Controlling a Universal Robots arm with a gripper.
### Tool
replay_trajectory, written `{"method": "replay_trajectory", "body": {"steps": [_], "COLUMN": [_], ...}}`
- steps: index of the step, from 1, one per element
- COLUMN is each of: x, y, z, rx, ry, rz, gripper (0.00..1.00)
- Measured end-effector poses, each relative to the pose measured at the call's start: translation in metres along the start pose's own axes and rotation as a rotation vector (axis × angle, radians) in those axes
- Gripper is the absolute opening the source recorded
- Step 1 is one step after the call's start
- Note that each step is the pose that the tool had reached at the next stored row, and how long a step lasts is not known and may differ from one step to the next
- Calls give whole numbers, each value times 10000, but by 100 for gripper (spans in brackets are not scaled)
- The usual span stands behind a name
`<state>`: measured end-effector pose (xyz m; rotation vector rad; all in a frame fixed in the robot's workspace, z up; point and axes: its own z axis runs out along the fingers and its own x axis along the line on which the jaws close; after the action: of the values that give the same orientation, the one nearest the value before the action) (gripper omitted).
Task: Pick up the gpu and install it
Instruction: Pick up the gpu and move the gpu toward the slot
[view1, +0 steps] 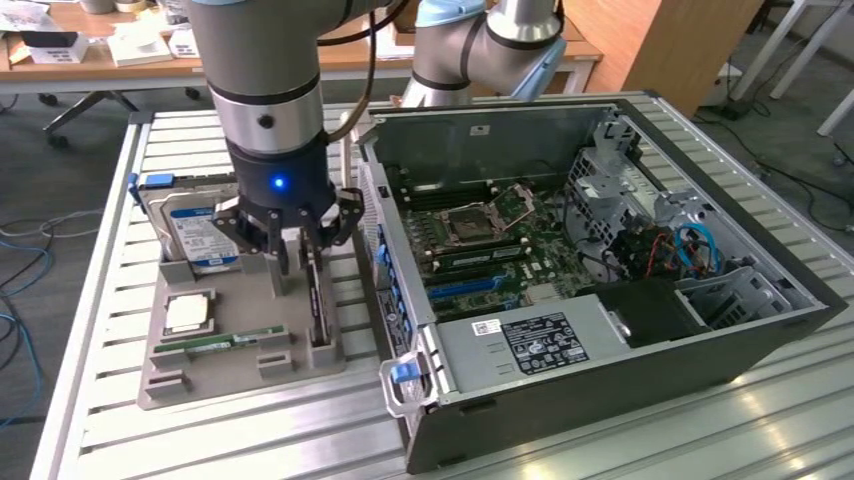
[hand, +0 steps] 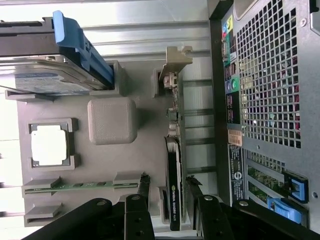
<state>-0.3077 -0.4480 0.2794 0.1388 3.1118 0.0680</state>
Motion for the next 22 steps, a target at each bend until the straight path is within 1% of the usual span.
{"method": "replay_trajectory", "body": {"steps": [7, 12, 20, 22], "x": [2, -3, -92, -93], "y": [-3, -2, 4, 4], "z": [67, 71, 74, 74], "rx": [0, -1, 1, 0], "ry": [0, -1, 6, 7], "rz": [0, 3, 0, 0], "gripper": [42, 42, 42, 42]}}
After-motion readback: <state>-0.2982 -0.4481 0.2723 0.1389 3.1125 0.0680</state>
